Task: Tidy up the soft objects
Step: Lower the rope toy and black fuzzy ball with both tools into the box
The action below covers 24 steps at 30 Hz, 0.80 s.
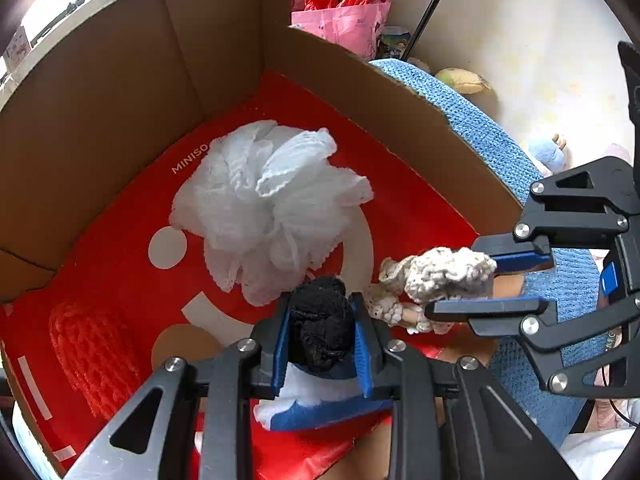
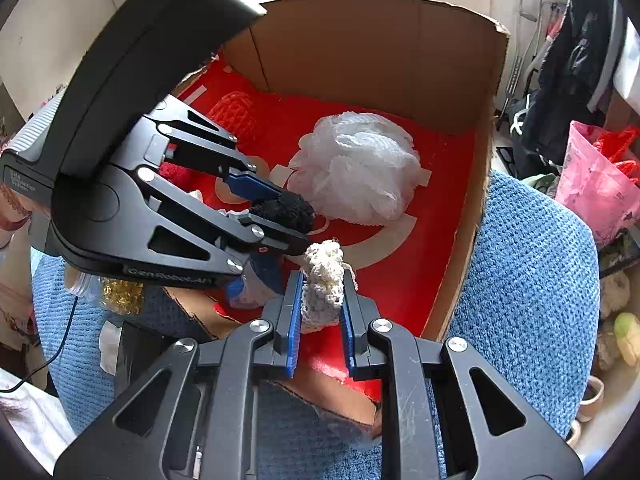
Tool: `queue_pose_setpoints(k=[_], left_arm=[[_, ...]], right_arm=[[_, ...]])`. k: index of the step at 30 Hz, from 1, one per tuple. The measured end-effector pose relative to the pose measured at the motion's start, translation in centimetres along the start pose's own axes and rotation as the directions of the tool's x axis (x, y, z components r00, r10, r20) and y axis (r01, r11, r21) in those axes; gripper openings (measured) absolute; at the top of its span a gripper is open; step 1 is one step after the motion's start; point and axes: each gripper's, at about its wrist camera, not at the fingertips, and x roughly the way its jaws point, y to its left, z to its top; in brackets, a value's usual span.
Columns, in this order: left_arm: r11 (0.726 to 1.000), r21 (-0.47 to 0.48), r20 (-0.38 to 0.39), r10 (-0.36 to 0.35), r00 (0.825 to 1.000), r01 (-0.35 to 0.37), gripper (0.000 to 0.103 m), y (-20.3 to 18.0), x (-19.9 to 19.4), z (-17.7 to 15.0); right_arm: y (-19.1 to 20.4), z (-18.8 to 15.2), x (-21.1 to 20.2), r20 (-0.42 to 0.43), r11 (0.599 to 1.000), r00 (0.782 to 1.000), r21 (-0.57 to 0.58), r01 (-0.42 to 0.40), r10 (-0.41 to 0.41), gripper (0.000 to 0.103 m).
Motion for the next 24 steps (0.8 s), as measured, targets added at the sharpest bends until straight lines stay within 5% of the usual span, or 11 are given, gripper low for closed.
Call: queue_pose_setpoints(k=[12,20,24], left_arm=[[0.999,-0.045,-0.029,-0.016,0.999,0.014,0.029,0.9,1.8,0.7],[0.998,-0.053,-0.013,-0.016,1.0,0.016,0.049,1.3,1.7,0.7],[0.998,-0.054,-0.012,-0.015,1.0,0.015,0.05,1.4,1.7,0.7]], right_arm=[[0.7,1.0,0.9,-0.038,0.997,0.998,-0.055,0.057,-0.059,0.017],[2.2,0.6,0.6,-0.038,0.985,0.991,-0.121,0.122,-0.127,0.02],[2.5,0.3,0.6,-0.033,0.981,0.989,-0.138,0.135,-0.141,0.021]])
